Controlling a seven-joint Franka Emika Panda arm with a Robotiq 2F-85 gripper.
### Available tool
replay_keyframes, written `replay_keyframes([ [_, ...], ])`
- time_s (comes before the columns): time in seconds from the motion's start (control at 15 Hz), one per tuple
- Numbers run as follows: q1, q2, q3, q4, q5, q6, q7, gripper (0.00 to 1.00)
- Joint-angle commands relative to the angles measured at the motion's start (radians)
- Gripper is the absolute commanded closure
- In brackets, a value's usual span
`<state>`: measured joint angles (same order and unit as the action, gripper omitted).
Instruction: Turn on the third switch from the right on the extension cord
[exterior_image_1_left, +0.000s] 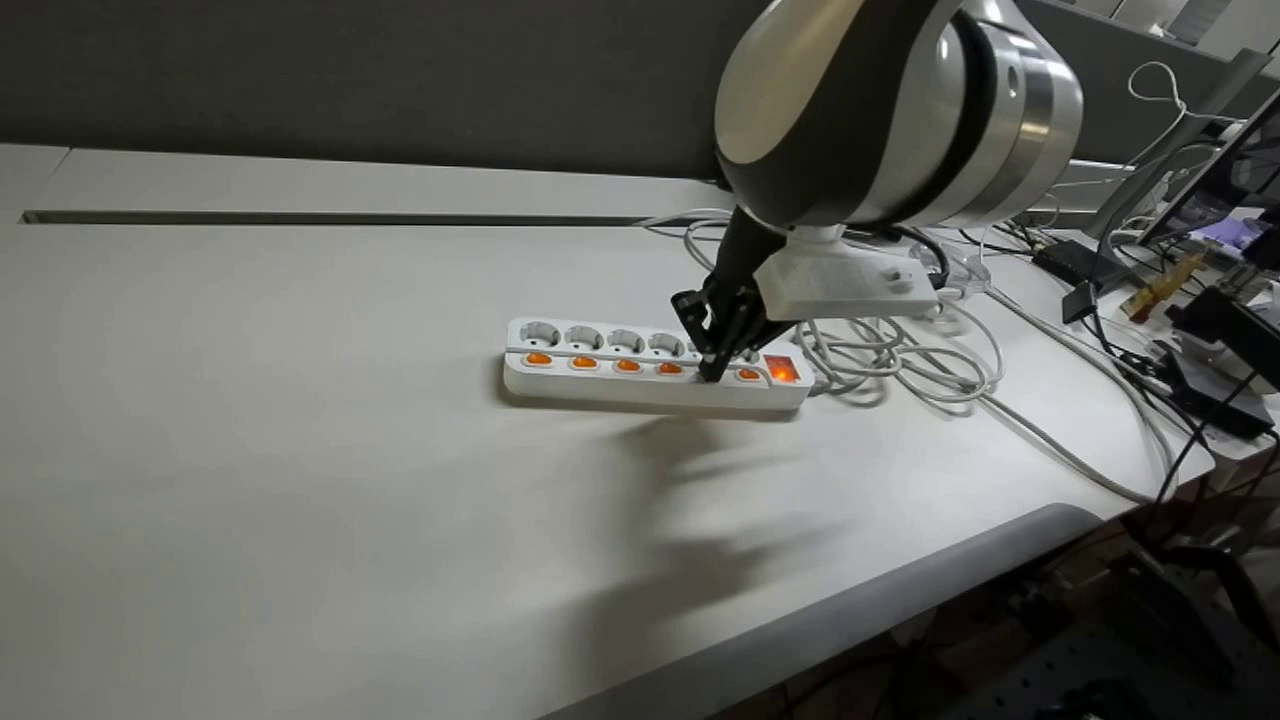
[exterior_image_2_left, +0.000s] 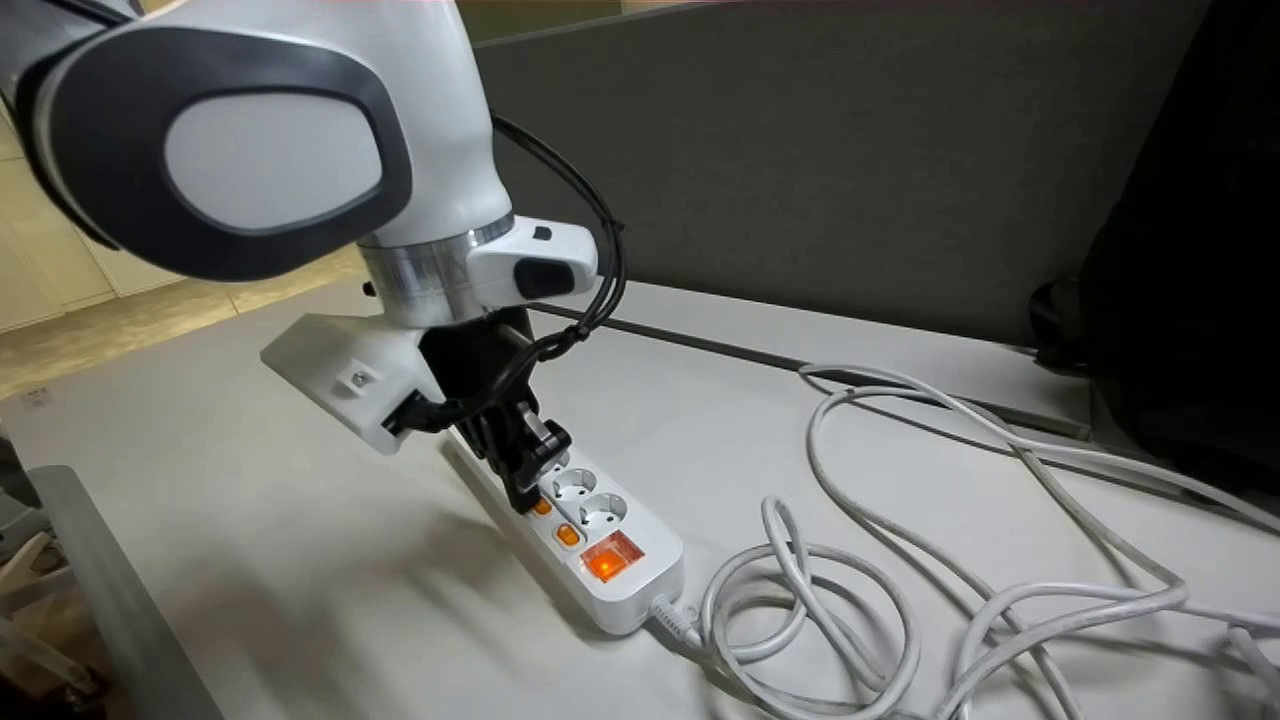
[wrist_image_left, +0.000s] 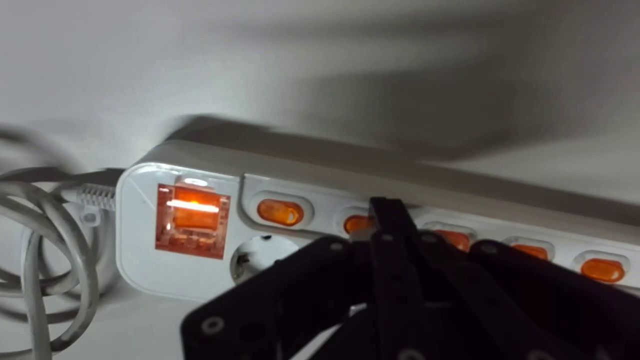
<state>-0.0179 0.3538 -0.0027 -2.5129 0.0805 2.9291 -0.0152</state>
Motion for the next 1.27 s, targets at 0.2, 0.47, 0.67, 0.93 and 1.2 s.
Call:
replay_keyframes([
  [0.2,-0.077,0.029,0.069,0.026,0.063,-0.01,-0.017,1.0],
  [0.47,-0.052,0.052,0.022,0.063,0.065,-0.077,0.052,1.0],
  [0.67,-0.009,0.073,-0.038,0.1,0.038,-0.149,0.146,1.0],
  [0.93,0.03,0.098,-0.084,0.14,0.033,-0.222,0.249,1.0],
  [1.2,0.023,0.096,-0.078,0.162,0.077,-0.288,0.307,1.0],
])
